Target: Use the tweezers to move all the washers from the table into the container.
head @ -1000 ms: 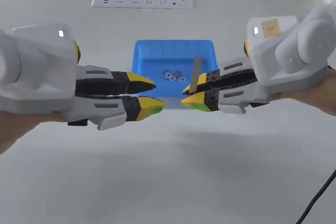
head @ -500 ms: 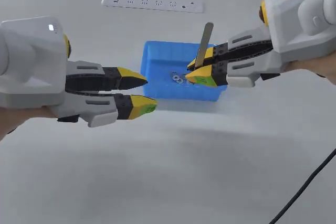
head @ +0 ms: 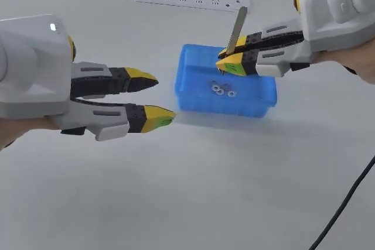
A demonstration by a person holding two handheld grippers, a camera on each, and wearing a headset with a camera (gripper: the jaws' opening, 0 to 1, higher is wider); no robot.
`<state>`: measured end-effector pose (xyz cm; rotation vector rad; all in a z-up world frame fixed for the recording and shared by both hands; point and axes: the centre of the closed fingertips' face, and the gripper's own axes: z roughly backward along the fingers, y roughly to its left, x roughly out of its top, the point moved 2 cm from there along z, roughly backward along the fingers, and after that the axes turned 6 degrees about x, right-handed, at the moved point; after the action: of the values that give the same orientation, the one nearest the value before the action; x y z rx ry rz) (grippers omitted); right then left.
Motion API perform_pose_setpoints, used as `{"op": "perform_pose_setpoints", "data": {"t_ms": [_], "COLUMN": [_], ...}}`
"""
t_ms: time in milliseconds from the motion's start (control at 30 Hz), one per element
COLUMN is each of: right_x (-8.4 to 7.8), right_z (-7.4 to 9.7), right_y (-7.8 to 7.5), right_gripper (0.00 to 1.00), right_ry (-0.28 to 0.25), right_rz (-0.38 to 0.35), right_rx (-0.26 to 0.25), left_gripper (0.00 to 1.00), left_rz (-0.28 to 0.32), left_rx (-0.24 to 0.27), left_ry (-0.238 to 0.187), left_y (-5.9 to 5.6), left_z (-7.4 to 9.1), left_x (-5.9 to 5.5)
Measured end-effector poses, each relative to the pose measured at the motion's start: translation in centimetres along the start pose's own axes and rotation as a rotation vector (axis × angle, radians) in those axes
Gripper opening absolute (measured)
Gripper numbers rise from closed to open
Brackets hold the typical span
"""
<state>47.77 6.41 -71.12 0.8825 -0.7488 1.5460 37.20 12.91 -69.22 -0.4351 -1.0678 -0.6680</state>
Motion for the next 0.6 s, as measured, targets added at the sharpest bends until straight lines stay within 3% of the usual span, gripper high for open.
{"op": "perform_pose_setpoints", "data": {"t_ms": [200,600], "right_x": [-2.1,-3.1], "right_z": [-1.3,-1.9], "right_y": [-0.4,-0.7], "right_gripper": [0.1,0.1], "right_ry": [0.043,0.049], "right_rz": [0.002,-0.008], "right_rx": [0.007,0.0], "left_gripper": [0.42,0.42], "left_rz": [0.01,0.016], "left_rx": [0.007,0.008], "left_ry": [-0.009,-0.002], "left_y": [0.1,1.1], "left_z": [-0.3,-1.6], "left_x": [0.2,0.0]}}
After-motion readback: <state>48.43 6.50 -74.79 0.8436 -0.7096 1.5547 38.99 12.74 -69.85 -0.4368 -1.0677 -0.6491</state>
